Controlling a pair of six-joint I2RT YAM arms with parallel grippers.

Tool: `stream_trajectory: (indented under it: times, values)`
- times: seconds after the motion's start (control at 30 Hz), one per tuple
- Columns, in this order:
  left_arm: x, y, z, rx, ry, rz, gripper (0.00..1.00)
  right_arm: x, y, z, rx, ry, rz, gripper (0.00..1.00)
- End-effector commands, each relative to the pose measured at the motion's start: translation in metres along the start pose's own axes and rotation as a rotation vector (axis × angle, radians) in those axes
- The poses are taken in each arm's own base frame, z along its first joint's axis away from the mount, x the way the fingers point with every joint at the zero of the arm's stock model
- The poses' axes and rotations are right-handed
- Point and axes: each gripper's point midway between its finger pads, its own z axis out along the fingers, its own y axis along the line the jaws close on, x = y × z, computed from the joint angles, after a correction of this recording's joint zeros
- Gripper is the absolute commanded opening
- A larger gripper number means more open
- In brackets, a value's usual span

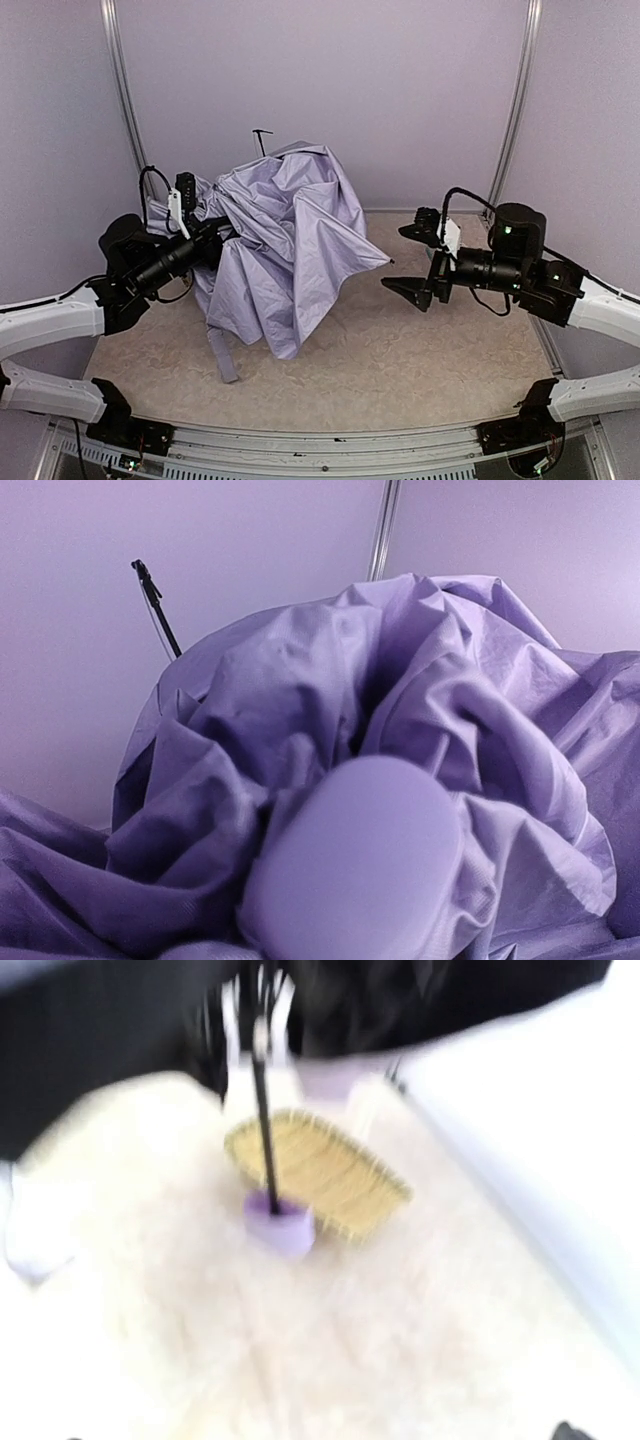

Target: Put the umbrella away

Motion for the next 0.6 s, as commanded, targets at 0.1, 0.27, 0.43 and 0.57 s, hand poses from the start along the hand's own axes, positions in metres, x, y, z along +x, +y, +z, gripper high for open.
stream_trajectory:
  times: [0.1,0.27,0.43,0.57]
  values:
    - [-0.007,-0.030,0.010,0.077,-0.030,0.064,0.23,-0.083,0.006,-0.047,-0.059,-0.219,0.000,1.00]
    - [0.002,-0.077,0.025,0.212,-0.035,0.042,0.23,-0.084,0.033,-0.002,-0.190,-0.190,-0.004,1.00]
    - [0.020,-0.121,0.036,0.380,-0.019,-0.027,0.23,-0.060,0.063,0.061,-0.294,-0.059,-0.043,1.00]
    - [0.037,-0.135,0.041,0.433,-0.009,-0.103,0.23,-0.028,0.065,0.093,-0.282,0.060,-0.035,1.00]
